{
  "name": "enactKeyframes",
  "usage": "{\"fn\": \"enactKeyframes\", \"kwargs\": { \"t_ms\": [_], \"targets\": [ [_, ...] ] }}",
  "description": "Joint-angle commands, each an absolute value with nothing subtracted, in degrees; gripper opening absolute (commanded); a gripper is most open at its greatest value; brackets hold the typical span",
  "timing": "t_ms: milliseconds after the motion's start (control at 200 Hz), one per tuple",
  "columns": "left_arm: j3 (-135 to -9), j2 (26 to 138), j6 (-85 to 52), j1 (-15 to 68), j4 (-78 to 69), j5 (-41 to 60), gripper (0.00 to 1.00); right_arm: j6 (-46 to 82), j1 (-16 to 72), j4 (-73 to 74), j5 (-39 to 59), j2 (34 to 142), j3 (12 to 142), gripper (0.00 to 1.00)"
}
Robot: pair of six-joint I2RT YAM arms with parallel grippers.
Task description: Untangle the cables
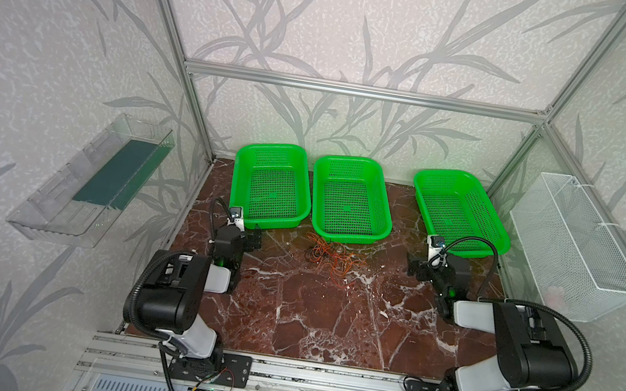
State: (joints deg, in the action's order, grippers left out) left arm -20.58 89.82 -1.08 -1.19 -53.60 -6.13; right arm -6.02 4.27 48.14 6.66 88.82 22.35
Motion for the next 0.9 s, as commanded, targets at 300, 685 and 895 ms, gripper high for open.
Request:
{"fn": "enactKeyframes", "kwargs": {
  "t_ms": [300, 685, 895],
  "targets": [
    [-21.9, 89.6, -1.9, -1.1, -53.3, -7.3, 0.99, -6.1, 4.3, 49.1, 7.4, 88.2, 22.8, 0.99],
    [-20.9, 78.0, -1.5, -1.1, -45.0, -6.4, 0.99, -4.4, 4.3, 48.0, 3.3, 78.9, 19.7, 0.97],
    [-21.2, 61.9, -2.1, -1.0, -29.6, -2.1, 0.96, -3.3, 4.5, 30.5, 7.5, 65.3, 22.9, 0.93]
  ]
}}
